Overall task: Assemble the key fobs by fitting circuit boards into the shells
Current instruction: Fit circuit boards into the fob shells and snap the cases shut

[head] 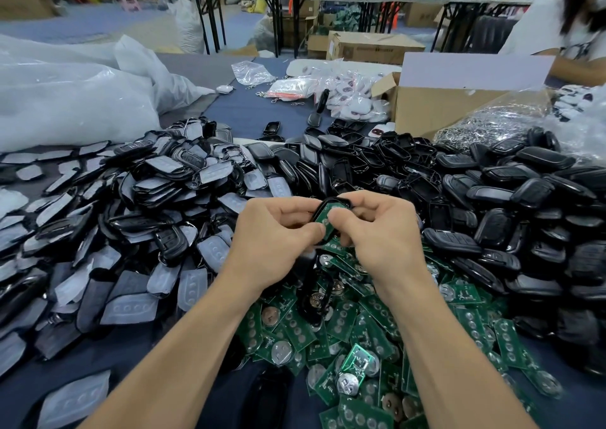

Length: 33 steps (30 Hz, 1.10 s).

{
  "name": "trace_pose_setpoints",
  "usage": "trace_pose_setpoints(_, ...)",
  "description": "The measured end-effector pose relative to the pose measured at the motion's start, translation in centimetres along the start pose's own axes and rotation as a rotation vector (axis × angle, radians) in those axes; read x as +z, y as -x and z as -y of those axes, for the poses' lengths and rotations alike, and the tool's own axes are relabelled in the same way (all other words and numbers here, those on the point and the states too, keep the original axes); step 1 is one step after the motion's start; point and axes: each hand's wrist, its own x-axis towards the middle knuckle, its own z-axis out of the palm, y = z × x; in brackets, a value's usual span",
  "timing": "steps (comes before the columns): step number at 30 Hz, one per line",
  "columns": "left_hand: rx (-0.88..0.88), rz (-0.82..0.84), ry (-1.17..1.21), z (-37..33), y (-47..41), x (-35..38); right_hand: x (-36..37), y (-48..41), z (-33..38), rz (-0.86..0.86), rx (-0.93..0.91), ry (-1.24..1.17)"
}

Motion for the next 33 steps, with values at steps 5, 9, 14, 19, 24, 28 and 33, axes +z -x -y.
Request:
trace_pose_setpoints(5,-0.009,-0.037,0.052,-0.3,0.0,0.0,0.1,0.2,0.1,0.044,0.027,-0.149)
trace_pose_setpoints(9,-0.052,-0.115,0.135,-0.3,-0.2,-0.2,0.2,0.3,0.4,0.107,0.070,-0.269)
trace_pose_setpoints(14,0.027,-0.044,-0.148,0.1,0.0,0.0,0.7,0.5,0.1,0.008,-0.048,0.022)
trace_pose_setpoints(19,0.073,-0.215,-0.120,0.2,-0.5,-1.0,1.4,0.8,0.2,0.002,-0.019,0.054)
trace_pose_setpoints(24,-0.057,-0.536,0.360,-0.5,-1.9,-4.3,2.1,1.5,0.8,0.070,-0.069,0.276)
trace_pose_setpoints(28,-0.110,-0.679,0.558,-1.1,-2.1,-7.1,3.0,1.2,2.3,0.123,-0.122,0.386)
trace_pose_setpoints(33,-0.077,-0.790,0.606,-1.2,-2.3,-8.4,7.2,-0.7,4.2,0.266,-0.215,0.629)
